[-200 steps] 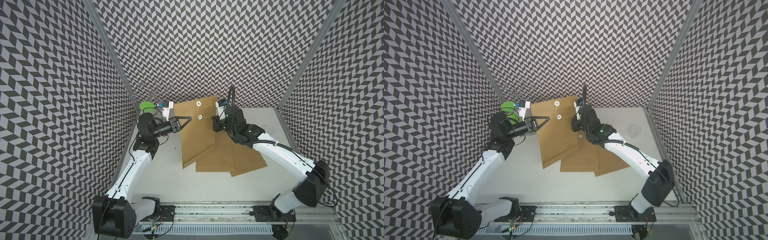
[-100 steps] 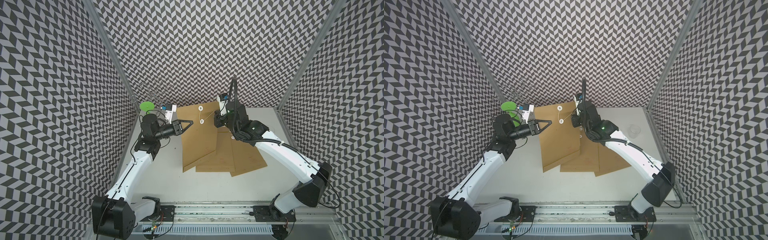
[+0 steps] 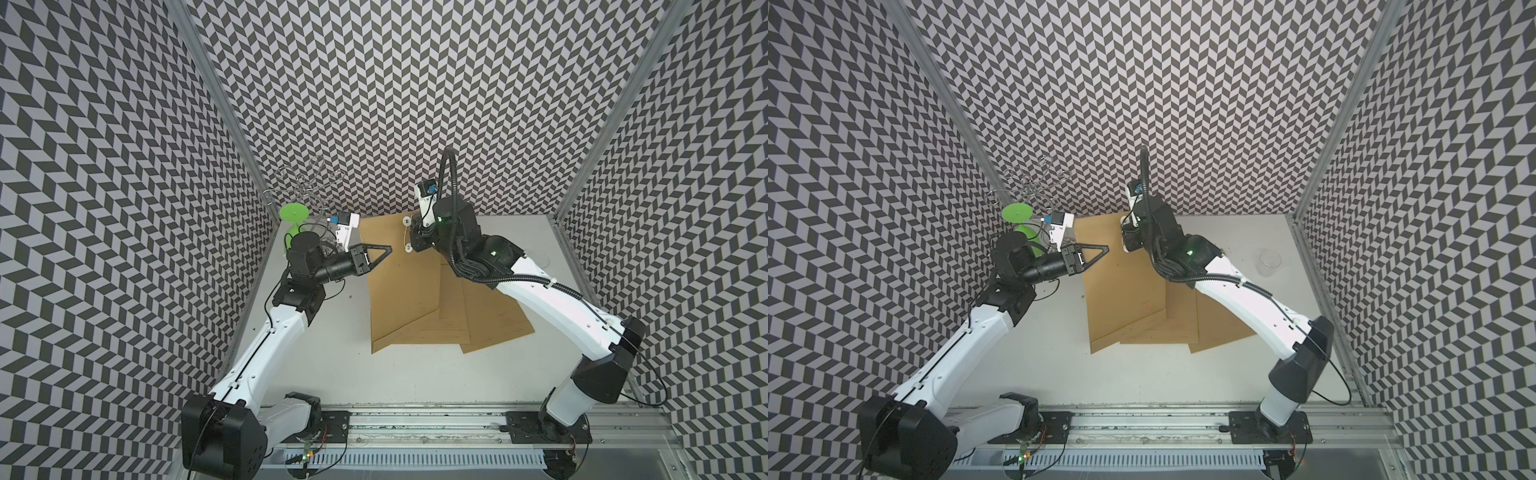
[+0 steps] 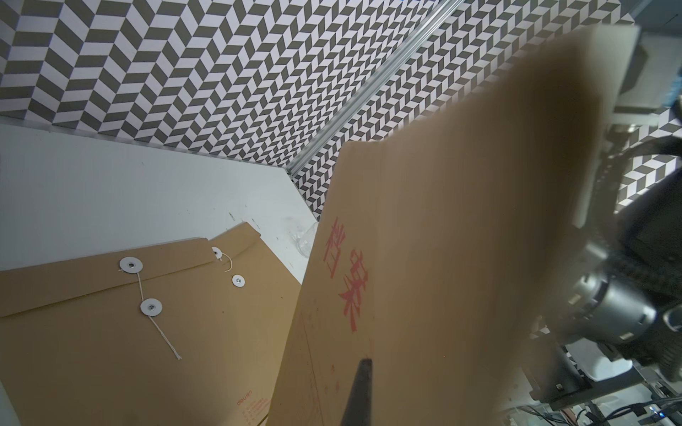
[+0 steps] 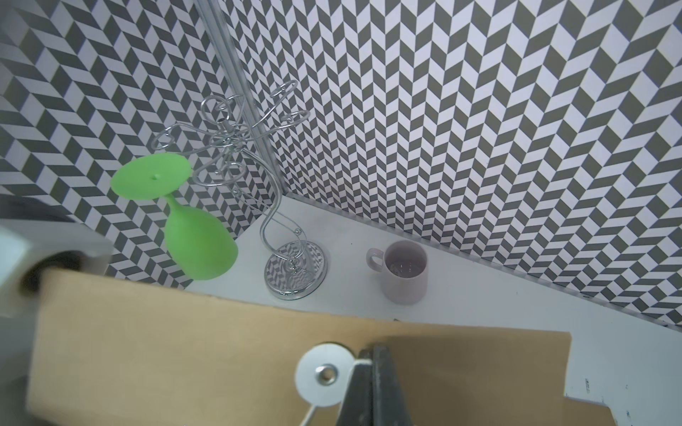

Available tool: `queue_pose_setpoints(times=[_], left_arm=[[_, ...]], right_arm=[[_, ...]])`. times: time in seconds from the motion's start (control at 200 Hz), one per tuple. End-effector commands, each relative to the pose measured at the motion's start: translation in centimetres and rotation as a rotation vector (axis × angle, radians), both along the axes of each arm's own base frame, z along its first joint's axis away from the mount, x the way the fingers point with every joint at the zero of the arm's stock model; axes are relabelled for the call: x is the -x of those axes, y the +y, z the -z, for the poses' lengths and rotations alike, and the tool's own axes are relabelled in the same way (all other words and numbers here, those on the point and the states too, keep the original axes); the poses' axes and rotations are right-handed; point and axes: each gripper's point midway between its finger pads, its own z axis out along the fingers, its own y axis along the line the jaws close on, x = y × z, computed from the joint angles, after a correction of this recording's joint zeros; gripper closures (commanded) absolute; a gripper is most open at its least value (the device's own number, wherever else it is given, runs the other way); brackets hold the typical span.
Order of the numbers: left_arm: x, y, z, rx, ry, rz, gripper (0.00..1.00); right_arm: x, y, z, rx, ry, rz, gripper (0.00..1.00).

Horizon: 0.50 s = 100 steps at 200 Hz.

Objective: Close the mouth of the file bag
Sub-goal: Close the file bag.

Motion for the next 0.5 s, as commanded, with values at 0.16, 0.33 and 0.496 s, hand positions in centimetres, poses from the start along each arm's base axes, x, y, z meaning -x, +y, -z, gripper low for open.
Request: queue_pose_setpoints(times=[0.16, 0.33, 0.496], left_arm=[[-0.6, -0.2, -0.9, 0.017, -0.059, -0.011, 1.0], [-1.2, 0.1, -2.3, 0.025, -0.093, -0.029, 1.0], [-1.8, 0.6, -3.6, 0.036, -0.12, -0.043, 1.0]], right_arm=[[2.8, 4.7, 0.2, 0.039, 0.003, -0.066, 1.0], [4.8, 6.3, 0.7, 0.028, 0.029, -0.116, 1.0], [5.6, 6.0, 0.8, 0.009, 0.042, -0.126, 1.0]])
